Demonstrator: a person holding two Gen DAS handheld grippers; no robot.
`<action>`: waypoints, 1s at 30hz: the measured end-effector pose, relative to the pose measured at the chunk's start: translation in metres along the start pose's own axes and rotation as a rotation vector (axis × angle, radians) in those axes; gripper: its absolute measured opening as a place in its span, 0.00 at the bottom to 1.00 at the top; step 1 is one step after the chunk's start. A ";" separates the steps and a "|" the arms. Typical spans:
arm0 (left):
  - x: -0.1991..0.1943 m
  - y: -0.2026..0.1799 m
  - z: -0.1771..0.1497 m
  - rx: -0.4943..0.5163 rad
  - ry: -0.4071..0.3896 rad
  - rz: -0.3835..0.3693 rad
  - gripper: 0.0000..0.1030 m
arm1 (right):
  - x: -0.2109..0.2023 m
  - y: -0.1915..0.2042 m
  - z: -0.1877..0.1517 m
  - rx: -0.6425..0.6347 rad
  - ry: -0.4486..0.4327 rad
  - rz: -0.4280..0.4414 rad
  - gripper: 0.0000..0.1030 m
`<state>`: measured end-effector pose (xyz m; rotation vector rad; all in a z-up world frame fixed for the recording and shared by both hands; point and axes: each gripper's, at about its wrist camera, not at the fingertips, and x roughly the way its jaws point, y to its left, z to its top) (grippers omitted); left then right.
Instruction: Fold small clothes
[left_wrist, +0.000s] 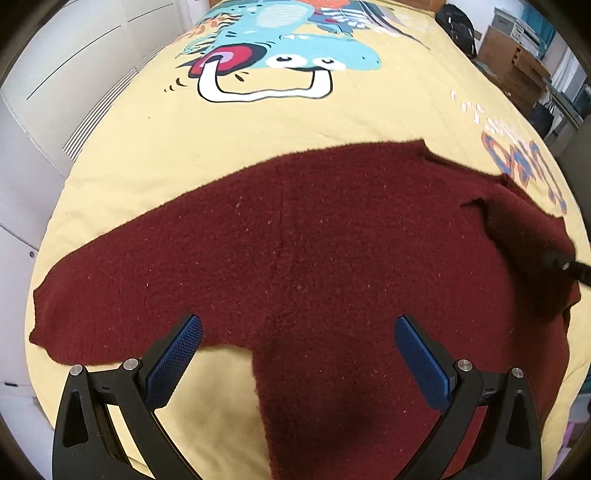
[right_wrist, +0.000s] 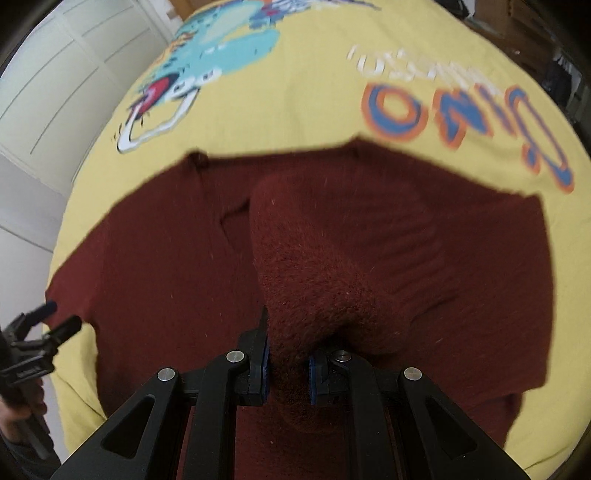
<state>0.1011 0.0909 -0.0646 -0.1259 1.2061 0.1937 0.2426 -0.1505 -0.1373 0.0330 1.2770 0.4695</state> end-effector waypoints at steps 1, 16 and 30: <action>0.000 -0.001 -0.001 0.002 0.001 -0.001 0.99 | 0.004 0.002 -0.002 -0.003 0.010 0.001 0.16; -0.003 -0.007 -0.004 0.030 0.005 -0.006 0.99 | -0.034 -0.012 -0.019 -0.134 0.045 -0.118 0.77; 0.003 -0.104 0.005 0.236 0.034 -0.115 0.99 | -0.068 -0.149 -0.069 0.102 -0.004 -0.299 0.78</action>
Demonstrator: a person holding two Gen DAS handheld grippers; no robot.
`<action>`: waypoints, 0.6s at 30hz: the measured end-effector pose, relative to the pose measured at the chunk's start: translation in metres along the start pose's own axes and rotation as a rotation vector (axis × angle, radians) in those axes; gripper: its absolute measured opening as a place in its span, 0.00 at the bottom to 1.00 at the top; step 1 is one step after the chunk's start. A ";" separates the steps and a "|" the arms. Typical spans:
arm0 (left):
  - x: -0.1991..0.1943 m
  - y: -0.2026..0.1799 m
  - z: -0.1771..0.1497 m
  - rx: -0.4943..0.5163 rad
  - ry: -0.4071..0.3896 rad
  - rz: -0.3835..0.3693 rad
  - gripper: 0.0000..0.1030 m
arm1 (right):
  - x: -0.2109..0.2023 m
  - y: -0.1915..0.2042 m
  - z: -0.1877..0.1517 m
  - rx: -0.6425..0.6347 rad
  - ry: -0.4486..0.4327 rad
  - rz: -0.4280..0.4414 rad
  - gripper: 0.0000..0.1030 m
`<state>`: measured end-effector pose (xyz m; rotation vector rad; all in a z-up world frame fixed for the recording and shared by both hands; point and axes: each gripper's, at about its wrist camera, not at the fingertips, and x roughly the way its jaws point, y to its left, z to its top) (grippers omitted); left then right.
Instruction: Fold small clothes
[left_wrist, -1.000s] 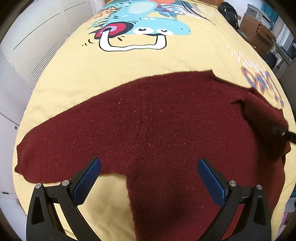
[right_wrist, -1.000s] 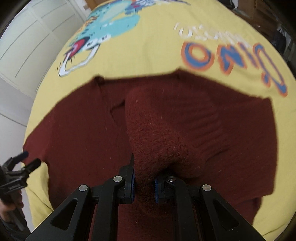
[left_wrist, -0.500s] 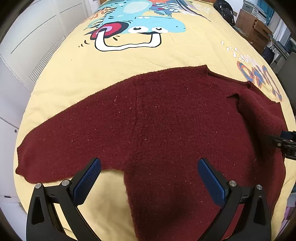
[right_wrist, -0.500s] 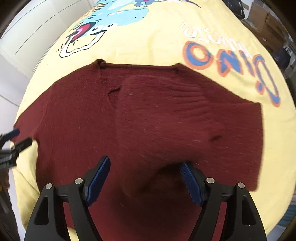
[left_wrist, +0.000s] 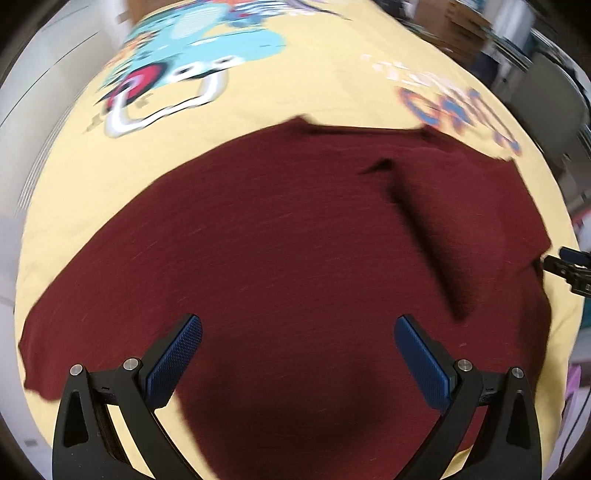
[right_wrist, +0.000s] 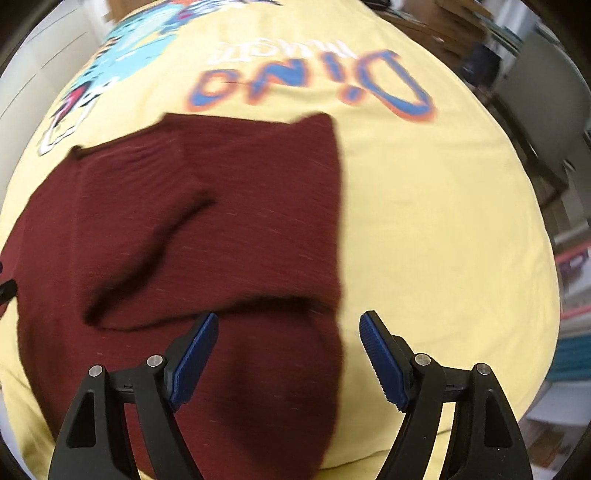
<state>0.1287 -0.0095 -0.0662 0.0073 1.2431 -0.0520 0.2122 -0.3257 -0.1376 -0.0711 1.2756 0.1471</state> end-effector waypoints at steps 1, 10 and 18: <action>0.002 -0.012 0.005 0.026 -0.003 -0.008 0.99 | 0.003 -0.004 -0.001 0.011 0.002 -0.005 0.78; 0.031 -0.123 0.043 0.239 0.011 -0.076 0.99 | 0.023 -0.034 -0.005 0.084 0.015 0.030 0.78; 0.082 -0.189 0.067 0.368 0.075 -0.066 0.99 | 0.032 -0.041 -0.008 0.106 0.022 0.057 0.78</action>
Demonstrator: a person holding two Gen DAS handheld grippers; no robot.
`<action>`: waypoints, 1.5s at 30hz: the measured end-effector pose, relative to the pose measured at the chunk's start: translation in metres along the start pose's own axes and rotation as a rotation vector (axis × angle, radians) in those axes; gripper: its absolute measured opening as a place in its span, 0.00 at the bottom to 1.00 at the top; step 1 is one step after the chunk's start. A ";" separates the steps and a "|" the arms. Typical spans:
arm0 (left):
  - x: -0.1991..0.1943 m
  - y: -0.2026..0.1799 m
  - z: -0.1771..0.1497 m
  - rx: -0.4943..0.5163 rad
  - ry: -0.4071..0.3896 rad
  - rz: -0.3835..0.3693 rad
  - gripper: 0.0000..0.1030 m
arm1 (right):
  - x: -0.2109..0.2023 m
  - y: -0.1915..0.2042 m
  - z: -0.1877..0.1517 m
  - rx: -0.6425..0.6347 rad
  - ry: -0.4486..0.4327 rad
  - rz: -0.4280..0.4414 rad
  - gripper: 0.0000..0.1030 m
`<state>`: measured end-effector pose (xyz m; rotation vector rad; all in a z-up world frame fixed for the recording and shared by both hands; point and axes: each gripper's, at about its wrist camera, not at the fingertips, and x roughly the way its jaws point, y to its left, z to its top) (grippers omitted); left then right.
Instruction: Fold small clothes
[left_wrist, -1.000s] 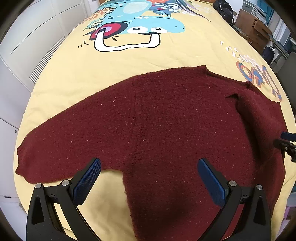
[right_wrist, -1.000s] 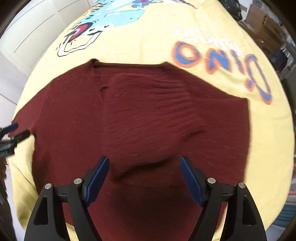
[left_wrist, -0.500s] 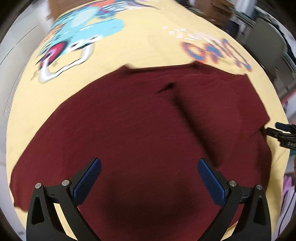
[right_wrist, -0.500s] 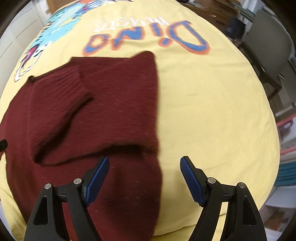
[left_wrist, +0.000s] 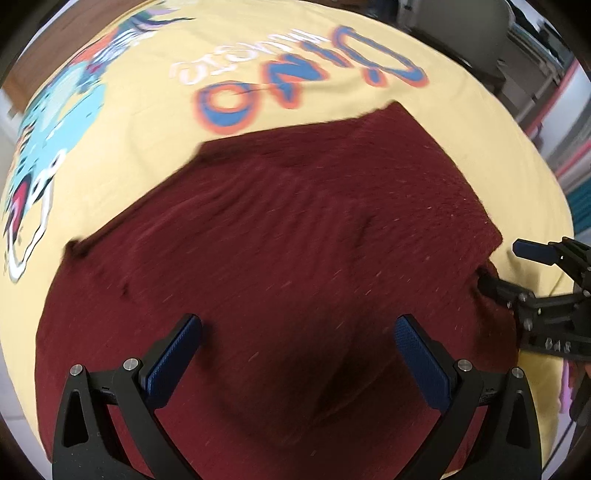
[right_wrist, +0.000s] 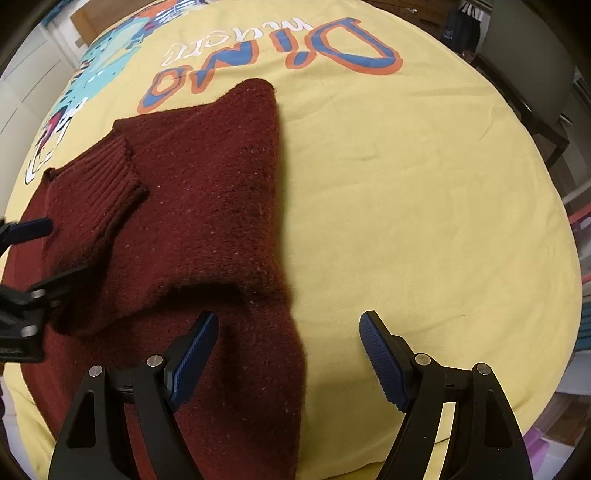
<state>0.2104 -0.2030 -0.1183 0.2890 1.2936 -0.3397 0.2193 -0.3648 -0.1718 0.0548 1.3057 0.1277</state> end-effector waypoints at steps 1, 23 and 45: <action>0.010 -0.005 0.006 0.014 0.014 0.021 0.99 | 0.001 -0.002 0.000 0.000 0.001 0.000 0.78; -0.029 0.116 -0.018 -0.161 -0.111 0.078 0.14 | 0.021 0.016 0.022 -0.018 -0.015 0.006 0.38; -0.022 0.196 -0.146 -0.597 0.000 0.014 0.51 | 0.023 0.034 0.020 -0.049 0.023 -0.015 0.20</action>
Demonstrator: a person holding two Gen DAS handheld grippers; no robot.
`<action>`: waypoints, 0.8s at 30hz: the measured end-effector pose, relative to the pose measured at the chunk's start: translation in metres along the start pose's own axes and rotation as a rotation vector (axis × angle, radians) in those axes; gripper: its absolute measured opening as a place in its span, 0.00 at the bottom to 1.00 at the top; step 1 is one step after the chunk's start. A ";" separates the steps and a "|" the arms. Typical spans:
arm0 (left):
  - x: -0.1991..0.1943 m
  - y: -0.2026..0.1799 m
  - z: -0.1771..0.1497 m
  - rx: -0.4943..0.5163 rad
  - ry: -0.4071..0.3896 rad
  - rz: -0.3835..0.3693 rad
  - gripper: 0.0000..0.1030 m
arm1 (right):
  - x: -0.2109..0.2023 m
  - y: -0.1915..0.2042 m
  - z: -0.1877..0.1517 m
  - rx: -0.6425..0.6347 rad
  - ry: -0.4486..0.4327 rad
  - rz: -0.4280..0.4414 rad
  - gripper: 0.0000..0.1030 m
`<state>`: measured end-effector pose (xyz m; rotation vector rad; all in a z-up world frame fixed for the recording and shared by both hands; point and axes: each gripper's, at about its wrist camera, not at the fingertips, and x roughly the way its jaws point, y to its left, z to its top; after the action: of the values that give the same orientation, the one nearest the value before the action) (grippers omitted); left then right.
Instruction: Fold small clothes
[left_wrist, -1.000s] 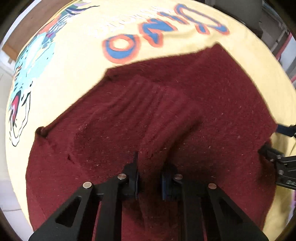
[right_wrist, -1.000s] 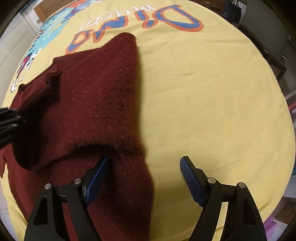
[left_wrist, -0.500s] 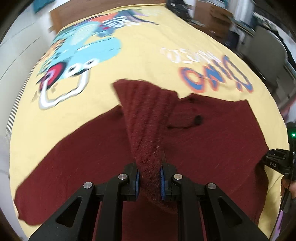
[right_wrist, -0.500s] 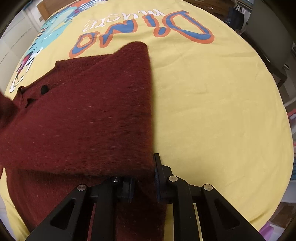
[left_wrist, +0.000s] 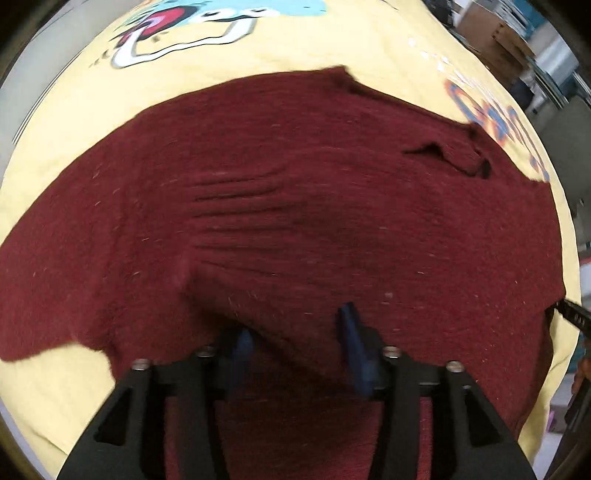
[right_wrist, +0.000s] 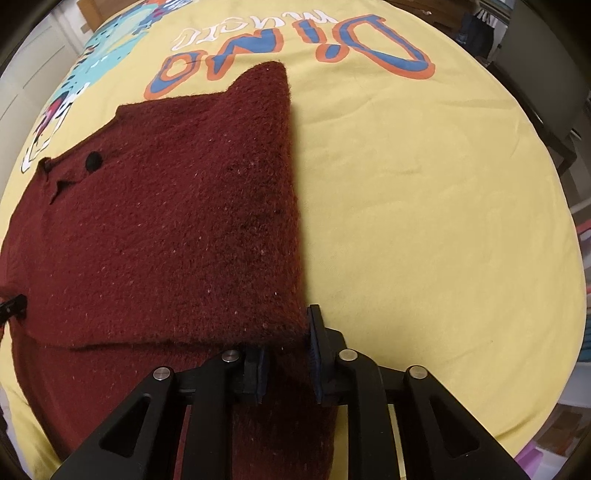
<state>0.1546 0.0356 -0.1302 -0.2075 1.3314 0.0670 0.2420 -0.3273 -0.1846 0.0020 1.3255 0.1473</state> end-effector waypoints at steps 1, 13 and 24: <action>-0.001 0.004 0.000 -0.006 0.010 0.008 0.60 | -0.002 0.001 0.000 -0.006 -0.003 -0.006 0.21; -0.040 0.044 0.010 -0.068 -0.027 -0.016 0.96 | -0.053 -0.006 -0.022 -0.052 -0.067 -0.057 0.79; 0.006 0.048 0.049 -0.094 0.095 -0.084 0.96 | -0.061 -0.011 -0.025 -0.033 -0.080 -0.061 0.79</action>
<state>0.1948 0.0911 -0.1303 -0.3497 1.4140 0.0491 0.2049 -0.3473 -0.1324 -0.0603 1.2416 0.1160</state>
